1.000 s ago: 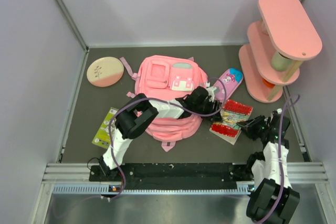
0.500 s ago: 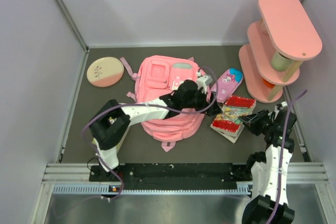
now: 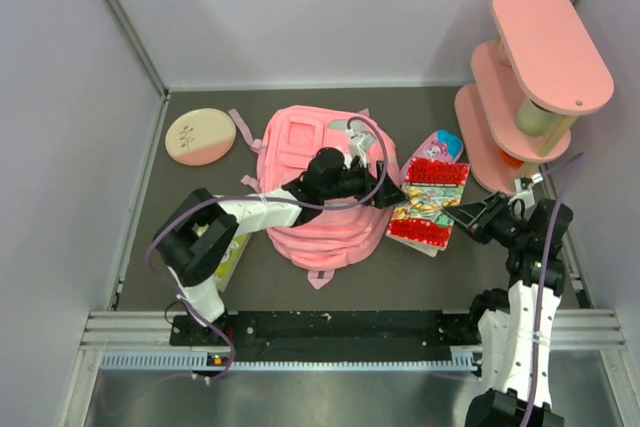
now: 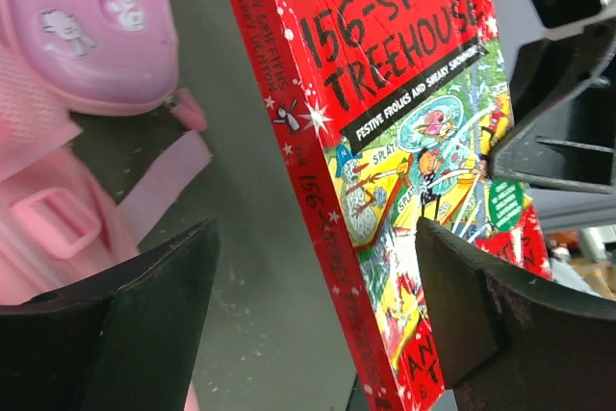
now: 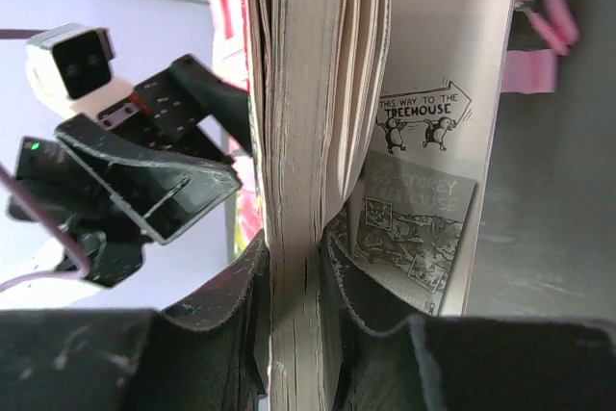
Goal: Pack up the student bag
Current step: Pick up the book from the center of the board.
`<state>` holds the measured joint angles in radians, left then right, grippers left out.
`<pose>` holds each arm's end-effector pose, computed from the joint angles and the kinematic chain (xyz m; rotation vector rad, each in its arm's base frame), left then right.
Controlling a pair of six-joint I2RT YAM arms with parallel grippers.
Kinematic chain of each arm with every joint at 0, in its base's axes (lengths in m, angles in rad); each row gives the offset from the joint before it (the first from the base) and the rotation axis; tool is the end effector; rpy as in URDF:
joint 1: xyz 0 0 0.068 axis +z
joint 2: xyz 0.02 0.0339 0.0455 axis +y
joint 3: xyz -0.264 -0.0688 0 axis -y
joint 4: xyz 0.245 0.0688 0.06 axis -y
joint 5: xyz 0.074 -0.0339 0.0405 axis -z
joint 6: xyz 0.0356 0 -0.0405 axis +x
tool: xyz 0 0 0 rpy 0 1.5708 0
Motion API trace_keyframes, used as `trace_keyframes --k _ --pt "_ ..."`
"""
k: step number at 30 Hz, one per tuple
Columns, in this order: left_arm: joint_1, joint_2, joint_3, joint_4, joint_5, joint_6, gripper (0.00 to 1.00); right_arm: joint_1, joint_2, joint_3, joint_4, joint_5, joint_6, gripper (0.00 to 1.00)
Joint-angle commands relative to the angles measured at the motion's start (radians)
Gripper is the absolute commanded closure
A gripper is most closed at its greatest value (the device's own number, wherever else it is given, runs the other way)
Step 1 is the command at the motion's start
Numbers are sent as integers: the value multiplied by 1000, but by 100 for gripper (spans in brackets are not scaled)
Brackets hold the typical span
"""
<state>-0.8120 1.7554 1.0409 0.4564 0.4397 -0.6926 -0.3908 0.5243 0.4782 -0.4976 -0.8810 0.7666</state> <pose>0.2612 -0.2975 0.2307 0.4712 2.0108 -1.4034 0.1230 -0.0210 0.2443 0.6565 1.9889 1.1506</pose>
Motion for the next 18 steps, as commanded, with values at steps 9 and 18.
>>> trace_keyframes --k 9,18 --pt "22 42 -76 579 162 -252 13 108 39 0 367 -231 109 100" --pt "37 -10 -88 519 131 -162 34 175 149 -23 353 -223 28 100"
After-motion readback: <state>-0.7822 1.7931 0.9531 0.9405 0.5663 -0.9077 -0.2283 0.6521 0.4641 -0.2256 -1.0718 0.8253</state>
